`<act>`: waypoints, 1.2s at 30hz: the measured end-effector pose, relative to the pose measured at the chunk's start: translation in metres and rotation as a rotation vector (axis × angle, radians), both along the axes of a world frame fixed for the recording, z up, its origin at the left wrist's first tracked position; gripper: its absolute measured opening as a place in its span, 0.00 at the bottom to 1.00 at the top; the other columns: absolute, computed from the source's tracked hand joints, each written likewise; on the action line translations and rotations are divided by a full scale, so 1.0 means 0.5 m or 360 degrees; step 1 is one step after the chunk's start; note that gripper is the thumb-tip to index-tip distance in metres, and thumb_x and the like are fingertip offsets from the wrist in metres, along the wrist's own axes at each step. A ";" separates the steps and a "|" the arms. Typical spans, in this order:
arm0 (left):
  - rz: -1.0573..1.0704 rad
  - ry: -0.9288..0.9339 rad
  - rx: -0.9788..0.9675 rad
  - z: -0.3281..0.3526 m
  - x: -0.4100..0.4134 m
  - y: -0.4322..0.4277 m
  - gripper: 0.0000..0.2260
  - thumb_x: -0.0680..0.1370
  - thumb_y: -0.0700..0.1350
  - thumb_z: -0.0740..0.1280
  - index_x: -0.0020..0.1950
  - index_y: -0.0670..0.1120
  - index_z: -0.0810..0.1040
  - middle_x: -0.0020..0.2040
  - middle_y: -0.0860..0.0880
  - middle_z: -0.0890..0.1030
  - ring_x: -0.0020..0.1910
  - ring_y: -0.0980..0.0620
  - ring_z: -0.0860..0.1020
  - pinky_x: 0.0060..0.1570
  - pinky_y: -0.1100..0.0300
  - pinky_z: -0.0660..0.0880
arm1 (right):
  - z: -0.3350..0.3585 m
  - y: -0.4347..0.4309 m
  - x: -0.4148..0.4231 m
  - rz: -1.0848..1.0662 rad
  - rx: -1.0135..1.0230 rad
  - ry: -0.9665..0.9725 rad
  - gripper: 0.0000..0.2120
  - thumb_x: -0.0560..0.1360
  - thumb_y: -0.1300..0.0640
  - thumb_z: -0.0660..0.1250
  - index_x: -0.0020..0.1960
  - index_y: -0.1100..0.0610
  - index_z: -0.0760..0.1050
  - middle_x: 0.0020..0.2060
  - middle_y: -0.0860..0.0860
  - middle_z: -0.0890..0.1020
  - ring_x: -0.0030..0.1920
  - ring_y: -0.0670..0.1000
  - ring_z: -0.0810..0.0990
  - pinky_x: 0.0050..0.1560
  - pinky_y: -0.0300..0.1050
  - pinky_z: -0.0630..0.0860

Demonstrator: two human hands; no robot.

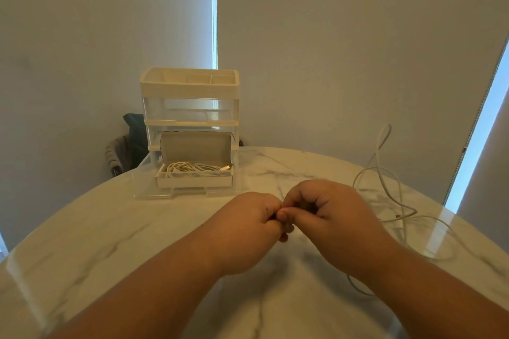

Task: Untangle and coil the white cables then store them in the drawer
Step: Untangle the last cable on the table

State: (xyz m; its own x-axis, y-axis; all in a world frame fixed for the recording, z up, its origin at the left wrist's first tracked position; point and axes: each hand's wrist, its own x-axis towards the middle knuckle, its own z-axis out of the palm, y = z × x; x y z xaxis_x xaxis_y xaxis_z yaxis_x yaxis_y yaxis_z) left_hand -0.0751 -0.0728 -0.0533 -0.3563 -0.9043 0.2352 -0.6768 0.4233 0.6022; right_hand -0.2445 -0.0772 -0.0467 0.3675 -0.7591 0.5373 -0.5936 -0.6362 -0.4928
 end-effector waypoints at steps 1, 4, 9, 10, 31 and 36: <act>0.0030 -0.0036 -0.0045 -0.002 0.001 0.000 0.08 0.78 0.45 0.63 0.46 0.48 0.81 0.41 0.51 0.82 0.42 0.55 0.80 0.48 0.51 0.77 | -0.001 0.000 0.001 -0.0001 -0.0012 0.0002 0.08 0.73 0.56 0.74 0.39 0.45 0.81 0.39 0.35 0.81 0.43 0.38 0.79 0.41 0.28 0.70; 0.0140 -0.0074 -0.0081 -0.007 -0.001 -0.002 0.07 0.79 0.45 0.62 0.47 0.47 0.79 0.43 0.50 0.81 0.43 0.53 0.79 0.47 0.48 0.77 | -0.004 0.001 0.000 0.0003 -0.0002 -0.0037 0.06 0.73 0.55 0.73 0.40 0.46 0.81 0.38 0.37 0.81 0.43 0.41 0.79 0.40 0.30 0.71; 0.0160 -0.0091 -0.0072 -0.012 -0.005 -0.002 0.09 0.79 0.43 0.58 0.44 0.54 0.74 0.38 0.55 0.77 0.38 0.58 0.76 0.42 0.57 0.75 | -0.006 0.001 0.000 0.0051 0.0012 -0.0052 0.04 0.73 0.53 0.73 0.41 0.45 0.81 0.37 0.40 0.82 0.41 0.44 0.79 0.39 0.34 0.73; 0.0158 -0.0105 -0.0085 -0.012 -0.003 -0.003 0.09 0.79 0.43 0.58 0.43 0.54 0.74 0.38 0.55 0.75 0.38 0.58 0.74 0.42 0.57 0.74 | -0.007 0.002 0.001 0.0067 0.0009 -0.0038 0.04 0.74 0.54 0.73 0.42 0.45 0.81 0.37 0.41 0.82 0.42 0.44 0.79 0.39 0.34 0.73; 0.0071 0.0002 0.0065 -0.008 -0.007 -0.001 0.09 0.82 0.47 0.60 0.49 0.50 0.80 0.41 0.53 0.83 0.38 0.59 0.79 0.46 0.56 0.78 | -0.015 -0.024 -0.014 -0.0046 0.0096 0.0053 0.08 0.77 0.54 0.70 0.45 0.42 0.84 0.42 0.37 0.81 0.48 0.39 0.78 0.43 0.30 0.71; 0.0054 -0.0036 -0.0008 -0.001 -0.009 0.003 0.10 0.81 0.48 0.59 0.50 0.49 0.80 0.41 0.52 0.78 0.41 0.56 0.76 0.44 0.56 0.75 | -0.013 -0.028 -0.018 -0.0062 0.0074 0.0017 0.07 0.75 0.53 0.72 0.42 0.41 0.84 0.40 0.37 0.82 0.47 0.39 0.79 0.43 0.31 0.71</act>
